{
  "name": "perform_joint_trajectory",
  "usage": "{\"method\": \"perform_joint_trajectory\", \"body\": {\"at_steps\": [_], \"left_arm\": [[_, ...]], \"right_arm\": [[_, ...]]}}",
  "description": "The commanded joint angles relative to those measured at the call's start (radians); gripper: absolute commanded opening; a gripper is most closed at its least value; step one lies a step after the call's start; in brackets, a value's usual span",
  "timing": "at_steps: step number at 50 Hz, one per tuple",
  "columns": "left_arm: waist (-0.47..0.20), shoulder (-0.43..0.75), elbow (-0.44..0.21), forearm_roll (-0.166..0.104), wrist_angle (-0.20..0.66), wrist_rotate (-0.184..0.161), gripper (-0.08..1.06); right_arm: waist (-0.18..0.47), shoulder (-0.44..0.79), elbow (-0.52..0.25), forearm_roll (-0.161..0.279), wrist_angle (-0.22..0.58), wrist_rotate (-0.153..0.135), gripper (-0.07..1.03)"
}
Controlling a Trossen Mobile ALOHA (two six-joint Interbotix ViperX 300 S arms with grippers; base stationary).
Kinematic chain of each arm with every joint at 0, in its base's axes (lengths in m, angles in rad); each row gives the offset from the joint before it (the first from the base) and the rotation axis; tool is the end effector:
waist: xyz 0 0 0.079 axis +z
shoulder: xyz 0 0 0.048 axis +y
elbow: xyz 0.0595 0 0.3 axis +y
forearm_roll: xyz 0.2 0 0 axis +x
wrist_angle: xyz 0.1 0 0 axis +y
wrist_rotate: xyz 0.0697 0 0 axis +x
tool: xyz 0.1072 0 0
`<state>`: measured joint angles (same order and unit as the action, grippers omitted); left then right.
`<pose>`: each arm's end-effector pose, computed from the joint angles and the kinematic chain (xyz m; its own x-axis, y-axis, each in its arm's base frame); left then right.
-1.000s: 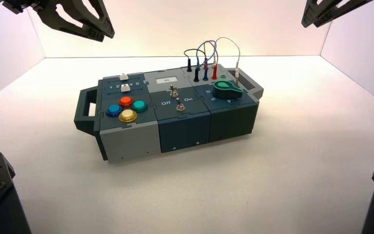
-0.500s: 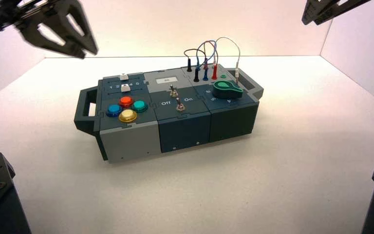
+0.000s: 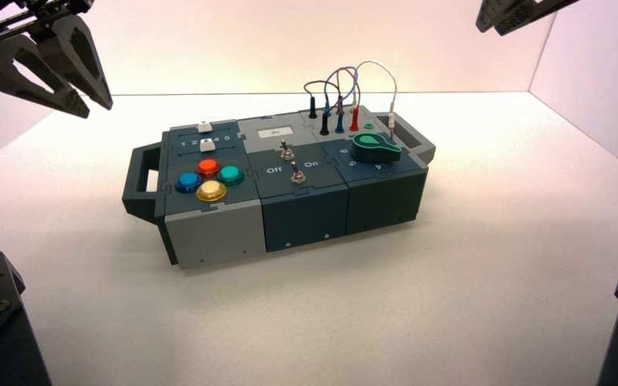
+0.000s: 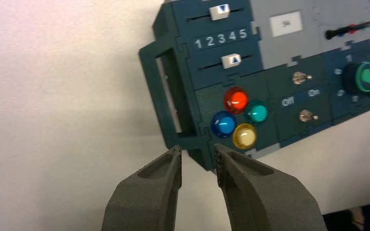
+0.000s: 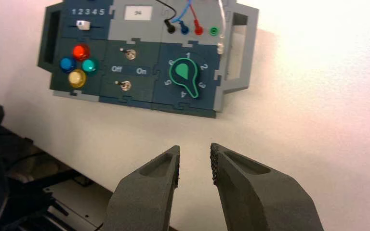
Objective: Flip the bottom switch on with the right gripper.
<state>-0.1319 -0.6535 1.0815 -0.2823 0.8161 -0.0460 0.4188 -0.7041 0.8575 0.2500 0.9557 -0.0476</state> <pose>0.1902 -0.0615 0.1139 0.3033 -0.2449 -0.9209 -0.0321 0.9632 -0.2668 0.1929 0.1250 0.1944 0.3283 0.3673 -0.8702 -0.4006 0.8885 0.2239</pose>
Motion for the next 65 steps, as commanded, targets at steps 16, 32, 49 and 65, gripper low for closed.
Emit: {"method": "perform_joint_trajectory", "body": {"at_steps": [16, 32, 49, 65], "left_arm": [[0.003, 0.252, -0.091, 0.041, -0.026, -0.012, 0.38], [0.003, 0.396, -0.144, 0.032, -0.043, -0.014, 0.39], [0.008, 0.511, -0.172, 0.035, -0.06, -0.008, 0.39], [0.014, 0.607, -0.183, 0.034, -0.089, 0.005, 0.39]], "right_arm": [[0.028, 0.018, -0.054, 0.012, -0.017, -0.02, 0.36], [0.028, 0.014, -0.095, 0.012, 0.017, -0.038, 0.36], [0.028, 0.012, -0.086, 0.017, 0.017, -0.038, 0.36], [0.04, 0.012, -0.08, 0.028, 0.018, -0.038, 0.36]]}}
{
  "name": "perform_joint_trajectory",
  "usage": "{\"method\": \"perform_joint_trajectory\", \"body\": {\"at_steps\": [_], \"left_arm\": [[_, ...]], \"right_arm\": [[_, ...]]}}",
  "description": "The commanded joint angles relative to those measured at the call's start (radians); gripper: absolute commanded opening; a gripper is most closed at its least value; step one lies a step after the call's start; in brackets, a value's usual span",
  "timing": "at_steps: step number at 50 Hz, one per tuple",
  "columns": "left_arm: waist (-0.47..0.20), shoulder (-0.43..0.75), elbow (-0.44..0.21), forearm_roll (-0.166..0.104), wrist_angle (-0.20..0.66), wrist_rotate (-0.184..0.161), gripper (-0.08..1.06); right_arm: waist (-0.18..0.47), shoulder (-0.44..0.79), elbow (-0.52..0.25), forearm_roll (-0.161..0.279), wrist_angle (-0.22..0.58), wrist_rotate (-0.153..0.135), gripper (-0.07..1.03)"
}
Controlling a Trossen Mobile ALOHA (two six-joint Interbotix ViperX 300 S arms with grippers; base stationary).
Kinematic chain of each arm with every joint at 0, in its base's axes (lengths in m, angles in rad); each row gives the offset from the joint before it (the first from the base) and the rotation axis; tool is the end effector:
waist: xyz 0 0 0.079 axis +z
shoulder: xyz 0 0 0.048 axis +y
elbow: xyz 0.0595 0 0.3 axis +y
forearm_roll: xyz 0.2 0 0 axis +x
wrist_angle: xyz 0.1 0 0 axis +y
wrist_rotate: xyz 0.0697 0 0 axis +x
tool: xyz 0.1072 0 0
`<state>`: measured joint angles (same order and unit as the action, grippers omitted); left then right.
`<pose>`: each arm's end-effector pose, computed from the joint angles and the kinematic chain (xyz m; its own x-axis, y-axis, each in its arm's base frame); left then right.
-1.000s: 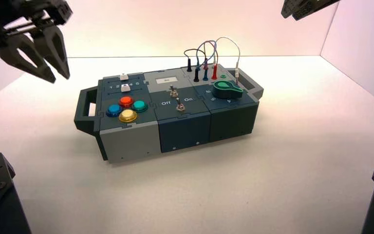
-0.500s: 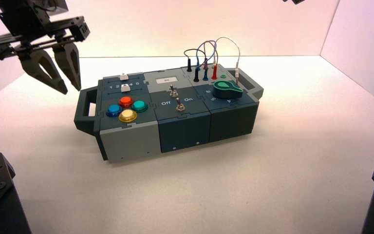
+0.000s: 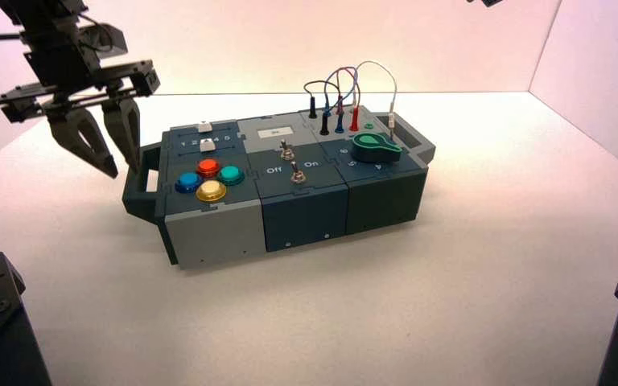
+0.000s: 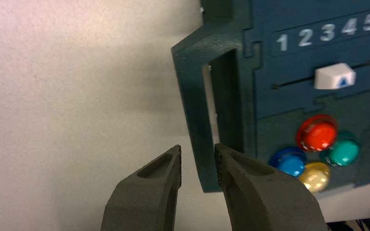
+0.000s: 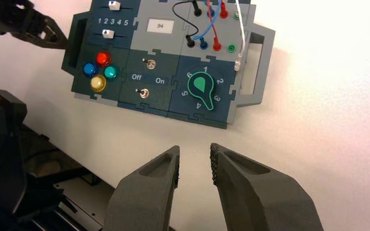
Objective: Flip the bottom switch on with the right gripper.
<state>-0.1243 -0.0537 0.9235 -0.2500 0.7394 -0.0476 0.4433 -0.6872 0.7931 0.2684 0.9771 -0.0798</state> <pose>0.2274 -0.0581 0.0261 -0.0429 -0.1627 -0.9858 -0.1148 0.9809 -0.1569 0.1978 0.1370 0.2139 0.3319 0.4009 -0.8539 -0.4555 0.8608 0.2271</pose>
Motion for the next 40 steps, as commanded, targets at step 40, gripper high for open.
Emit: {"method": "perform_joint_trajectory", "body": {"at_steps": [40], "left_arm": [[0.002, 0.095, -0.147, -0.017, -0.044, 0.044, -0.03]], "right_arm": [[0.092, 0.02, -0.015, 0.029, -0.003, 0.003, 0.34]]}}
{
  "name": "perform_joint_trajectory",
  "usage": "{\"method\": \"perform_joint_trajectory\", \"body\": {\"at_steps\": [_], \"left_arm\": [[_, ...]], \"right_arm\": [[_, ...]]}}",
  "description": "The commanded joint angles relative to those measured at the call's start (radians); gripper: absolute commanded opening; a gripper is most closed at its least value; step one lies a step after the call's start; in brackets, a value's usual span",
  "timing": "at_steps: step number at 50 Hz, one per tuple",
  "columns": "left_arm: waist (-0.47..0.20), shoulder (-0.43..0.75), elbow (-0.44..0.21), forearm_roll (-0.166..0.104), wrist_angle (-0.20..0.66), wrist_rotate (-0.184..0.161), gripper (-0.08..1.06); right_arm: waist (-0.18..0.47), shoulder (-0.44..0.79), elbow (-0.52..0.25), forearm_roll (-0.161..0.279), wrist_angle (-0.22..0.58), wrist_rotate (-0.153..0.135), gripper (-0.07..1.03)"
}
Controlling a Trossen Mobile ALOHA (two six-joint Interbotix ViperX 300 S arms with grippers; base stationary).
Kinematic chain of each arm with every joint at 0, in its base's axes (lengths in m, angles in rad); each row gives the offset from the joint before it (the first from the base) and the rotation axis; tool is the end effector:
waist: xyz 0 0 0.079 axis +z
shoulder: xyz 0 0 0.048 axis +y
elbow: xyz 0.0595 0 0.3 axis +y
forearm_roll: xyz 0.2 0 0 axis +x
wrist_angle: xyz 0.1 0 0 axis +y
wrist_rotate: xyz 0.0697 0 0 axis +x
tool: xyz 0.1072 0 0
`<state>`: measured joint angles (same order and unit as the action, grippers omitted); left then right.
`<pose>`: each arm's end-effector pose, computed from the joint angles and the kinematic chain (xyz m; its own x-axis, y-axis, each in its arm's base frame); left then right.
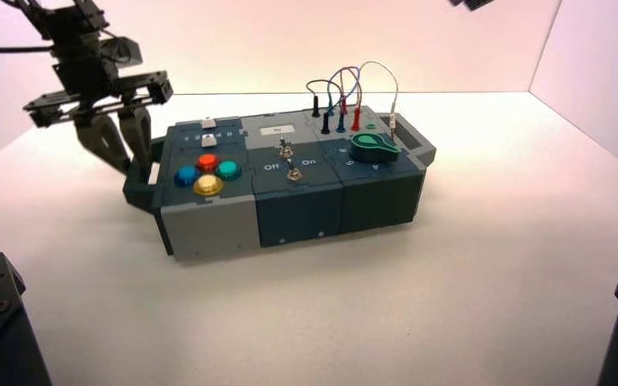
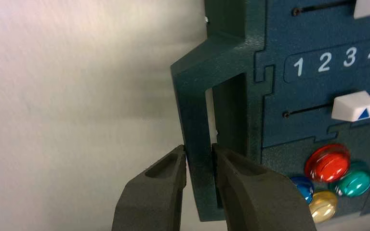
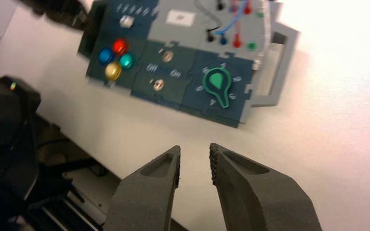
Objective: Flip the bottom switch on with the right gripper.
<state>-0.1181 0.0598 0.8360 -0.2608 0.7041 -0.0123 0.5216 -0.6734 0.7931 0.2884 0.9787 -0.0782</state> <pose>0.2574 -0.0603 0.0143 -0.0316 -0.1643 -0.9859 -0.0983 0.9821 -0.1606 0.1860 0.1550 0.2113 0.2805 0.4334 -0.8565 -0.5132 0.8217 0.2478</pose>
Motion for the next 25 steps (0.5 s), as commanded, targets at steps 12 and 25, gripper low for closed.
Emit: {"method": "perform_joint_trajectory", "body": {"at_steps": [12, 25], "left_arm": [[-0.018, 0.005, -0.084, -0.017, -0.003, 0.009, -0.03], [-0.034, 0.046, -0.091, -0.018, -0.005, 0.018, -0.03]], "right_arm": [[0.02, 0.025, -0.011, 0.038, 0.008, -0.009, 0.33], [0.094, 0.138, -0.037, 0.048, -0.011, -0.012, 0.28]]}}
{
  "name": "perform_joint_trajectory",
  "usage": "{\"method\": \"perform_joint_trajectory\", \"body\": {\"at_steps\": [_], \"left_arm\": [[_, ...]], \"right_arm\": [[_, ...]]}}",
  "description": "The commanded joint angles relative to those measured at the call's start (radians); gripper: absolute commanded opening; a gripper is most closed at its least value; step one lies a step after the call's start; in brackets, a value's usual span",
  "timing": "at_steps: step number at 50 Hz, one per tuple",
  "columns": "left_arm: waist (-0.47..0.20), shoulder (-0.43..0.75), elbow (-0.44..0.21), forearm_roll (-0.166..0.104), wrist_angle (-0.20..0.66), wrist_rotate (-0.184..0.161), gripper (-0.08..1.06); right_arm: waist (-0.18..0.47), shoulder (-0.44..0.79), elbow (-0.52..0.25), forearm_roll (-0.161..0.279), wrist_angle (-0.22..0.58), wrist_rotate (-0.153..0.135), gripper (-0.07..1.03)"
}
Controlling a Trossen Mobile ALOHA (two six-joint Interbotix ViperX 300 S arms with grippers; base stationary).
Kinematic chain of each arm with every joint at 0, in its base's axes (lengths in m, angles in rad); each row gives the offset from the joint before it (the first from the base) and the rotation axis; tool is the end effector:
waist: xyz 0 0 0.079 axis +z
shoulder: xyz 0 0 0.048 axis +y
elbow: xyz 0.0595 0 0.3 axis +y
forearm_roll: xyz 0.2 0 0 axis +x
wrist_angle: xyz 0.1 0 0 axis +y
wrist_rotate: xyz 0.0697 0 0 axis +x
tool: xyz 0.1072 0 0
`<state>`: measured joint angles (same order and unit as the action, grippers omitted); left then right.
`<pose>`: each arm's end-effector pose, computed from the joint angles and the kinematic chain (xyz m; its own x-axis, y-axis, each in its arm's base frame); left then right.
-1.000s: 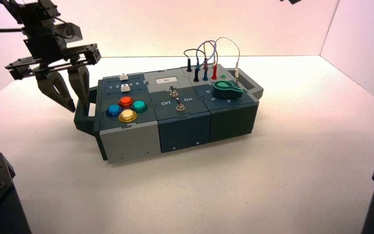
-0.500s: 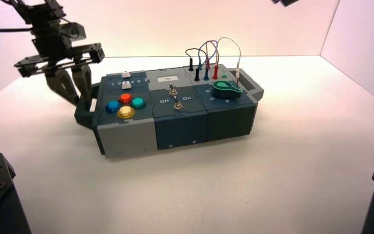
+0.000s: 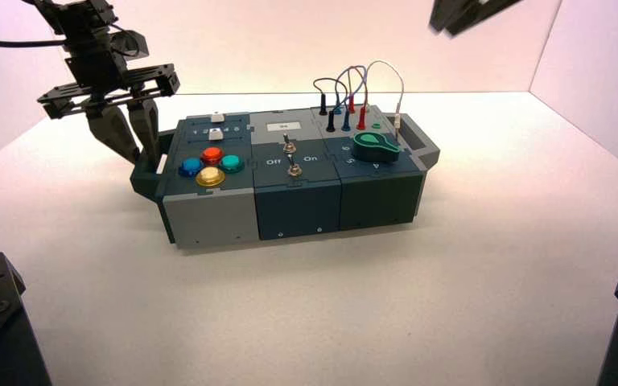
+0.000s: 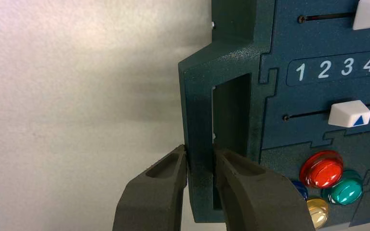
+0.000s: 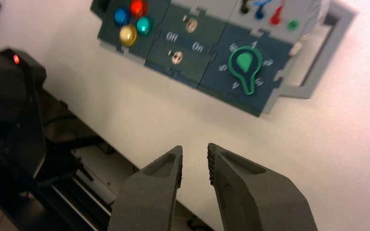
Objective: Flip the bottom switch on with the right gripper.
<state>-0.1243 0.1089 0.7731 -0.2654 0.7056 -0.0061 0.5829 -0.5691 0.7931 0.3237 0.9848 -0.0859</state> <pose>0.2767 -0.0649 0.0128 -0.0204 -0.1689 -0.9854 -0.0874 0.9822 -0.1665 0.1790 0.1742 0.1872 0.1578 0.4215 -0.8930 -0.5360 0.7961 0.2810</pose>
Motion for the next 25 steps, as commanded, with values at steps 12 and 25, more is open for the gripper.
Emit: {"method": "perform_joint_trajectory", "body": {"at_steps": [12, 25], "left_arm": [[-0.028, 0.02, -0.044, -0.029, -0.005, 0.028, -0.03], [-0.029, 0.025, -0.051, -0.034, -0.005, 0.04, -0.03]], "right_arm": [[0.115, 0.161, -0.086, 0.044, -0.052, -0.003, 0.19], [0.175, 0.279, -0.124, 0.051, -0.12, -0.003, -0.02]]}}
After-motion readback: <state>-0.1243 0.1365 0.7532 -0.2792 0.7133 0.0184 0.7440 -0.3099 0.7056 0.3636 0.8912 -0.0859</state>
